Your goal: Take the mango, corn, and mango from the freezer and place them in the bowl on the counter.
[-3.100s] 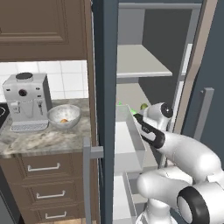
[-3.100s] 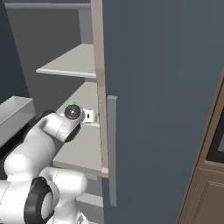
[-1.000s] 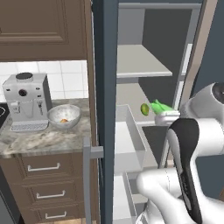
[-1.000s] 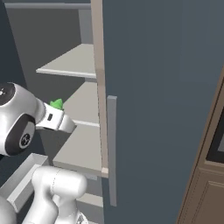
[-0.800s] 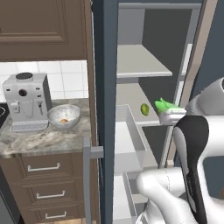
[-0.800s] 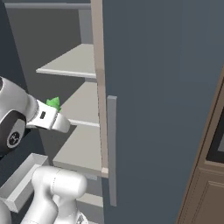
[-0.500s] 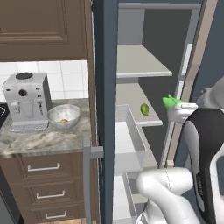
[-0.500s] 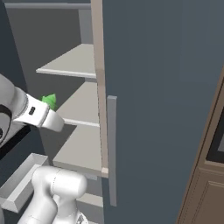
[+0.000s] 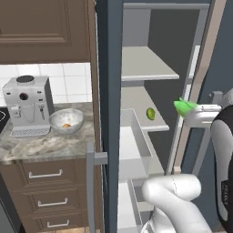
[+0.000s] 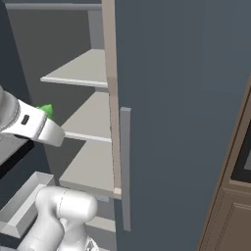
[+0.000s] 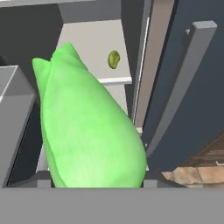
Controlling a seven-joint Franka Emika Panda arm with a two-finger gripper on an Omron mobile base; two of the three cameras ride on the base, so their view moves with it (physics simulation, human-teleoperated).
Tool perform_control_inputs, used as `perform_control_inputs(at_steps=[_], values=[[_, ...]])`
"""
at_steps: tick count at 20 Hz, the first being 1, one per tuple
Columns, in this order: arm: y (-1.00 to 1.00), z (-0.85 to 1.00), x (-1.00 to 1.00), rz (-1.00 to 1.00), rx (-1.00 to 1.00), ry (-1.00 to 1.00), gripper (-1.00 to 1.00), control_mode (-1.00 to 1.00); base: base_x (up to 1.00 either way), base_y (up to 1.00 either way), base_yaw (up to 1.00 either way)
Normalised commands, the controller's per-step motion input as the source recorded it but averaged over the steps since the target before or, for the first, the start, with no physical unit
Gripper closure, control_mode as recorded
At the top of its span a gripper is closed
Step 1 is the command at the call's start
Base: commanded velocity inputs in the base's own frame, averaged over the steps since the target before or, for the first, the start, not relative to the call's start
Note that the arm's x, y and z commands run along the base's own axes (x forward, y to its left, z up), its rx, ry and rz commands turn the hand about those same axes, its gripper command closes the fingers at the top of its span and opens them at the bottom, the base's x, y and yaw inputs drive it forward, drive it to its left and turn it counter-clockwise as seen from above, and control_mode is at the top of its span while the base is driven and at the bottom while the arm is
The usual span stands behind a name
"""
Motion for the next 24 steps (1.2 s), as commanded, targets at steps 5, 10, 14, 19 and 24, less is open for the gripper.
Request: perform_control_inputs(at_steps=[5,10,14,19,24], values=[[0.07,0.0,-0.29,0.07,-0.01,0.0,1.0,-1.0,0.0,0.0,0.0],[0.01,0.0,-0.25,0.06,0.0,0.0,1.0,-1.0,0.0,0.0,0.0],[0.0,0.0,0.0,0.0,0.0,0.0,1.0,1.0,-0.68,-0.21,0.0],[0.0,0.0,0.0,0.0,0.0,0.0,1.0,1.0,-0.93,-0.65,0.14],[0.0,0.0,0.0,0.0,0.0,0.0,1.0,1.0,-0.25,-0.11,0.73]])
